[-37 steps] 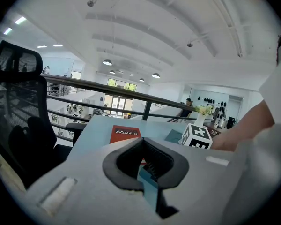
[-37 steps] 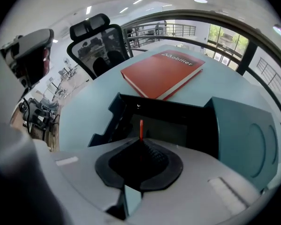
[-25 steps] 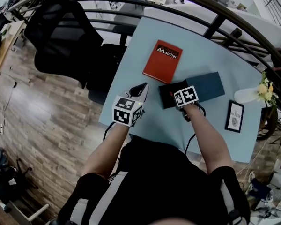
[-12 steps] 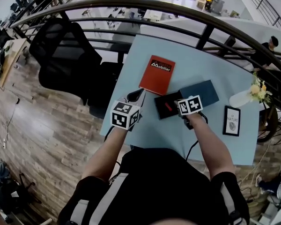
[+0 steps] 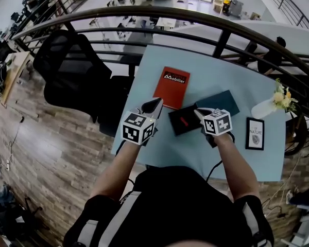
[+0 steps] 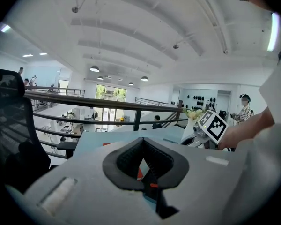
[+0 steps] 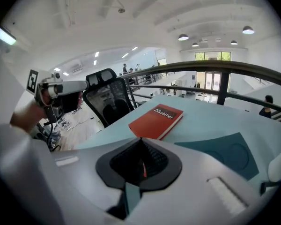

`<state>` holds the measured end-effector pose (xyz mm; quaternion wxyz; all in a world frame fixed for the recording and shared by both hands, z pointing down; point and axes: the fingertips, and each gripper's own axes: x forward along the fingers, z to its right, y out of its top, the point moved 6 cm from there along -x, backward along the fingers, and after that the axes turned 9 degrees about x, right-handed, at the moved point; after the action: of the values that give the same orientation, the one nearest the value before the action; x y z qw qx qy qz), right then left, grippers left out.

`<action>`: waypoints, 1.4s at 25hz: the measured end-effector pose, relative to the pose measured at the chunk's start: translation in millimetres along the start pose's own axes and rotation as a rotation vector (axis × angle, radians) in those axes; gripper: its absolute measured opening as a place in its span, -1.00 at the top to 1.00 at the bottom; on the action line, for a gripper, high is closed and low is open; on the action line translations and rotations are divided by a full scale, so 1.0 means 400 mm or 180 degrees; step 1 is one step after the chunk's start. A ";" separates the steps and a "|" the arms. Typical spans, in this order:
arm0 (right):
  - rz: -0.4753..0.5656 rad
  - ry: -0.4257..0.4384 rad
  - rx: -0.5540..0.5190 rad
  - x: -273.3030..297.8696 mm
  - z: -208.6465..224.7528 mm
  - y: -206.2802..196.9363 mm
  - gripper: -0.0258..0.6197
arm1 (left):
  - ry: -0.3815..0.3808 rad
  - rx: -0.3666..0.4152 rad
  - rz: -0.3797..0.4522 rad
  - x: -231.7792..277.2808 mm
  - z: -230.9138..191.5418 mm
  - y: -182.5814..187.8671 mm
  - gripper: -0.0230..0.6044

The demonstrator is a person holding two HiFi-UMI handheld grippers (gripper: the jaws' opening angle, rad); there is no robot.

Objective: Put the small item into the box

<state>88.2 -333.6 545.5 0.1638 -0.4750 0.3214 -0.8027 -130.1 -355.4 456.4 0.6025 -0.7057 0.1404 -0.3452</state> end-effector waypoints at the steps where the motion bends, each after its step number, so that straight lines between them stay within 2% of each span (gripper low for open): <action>1: 0.0084 0.0008 0.0030 -0.016 -0.002 0.003 0.92 | -0.0012 0.0006 0.0014 -0.001 0.001 0.006 0.92; 8: 0.0720 -0.0012 0.0312 -0.137 -0.015 -0.003 0.92 | 0.0026 0.0026 0.0155 -0.007 -0.001 0.050 0.91; 12: 0.0934 -0.0062 0.0218 -0.189 -0.026 -0.001 0.92 | 0.0053 0.0049 0.0204 -0.014 0.001 0.064 0.91; 24: 0.1789 0.0039 -0.0066 -0.320 -0.088 0.059 0.92 | 0.0231 -0.0001 0.0346 -0.060 -0.010 0.080 0.91; 29: 0.1997 0.0059 -0.0141 -0.360 -0.102 0.086 0.92 | 0.0284 0.0029 0.0394 -0.073 -0.013 0.098 0.91; 35: 0.2013 0.0078 -0.0142 -0.359 -0.110 0.087 0.92 | 0.0293 0.0040 0.0421 -0.071 -0.017 0.105 0.92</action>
<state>119.7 -261.9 412.9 0.3909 -0.3452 0.4727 -0.7103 -146.1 -353.0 407.6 0.6213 -0.6745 0.2121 -0.3376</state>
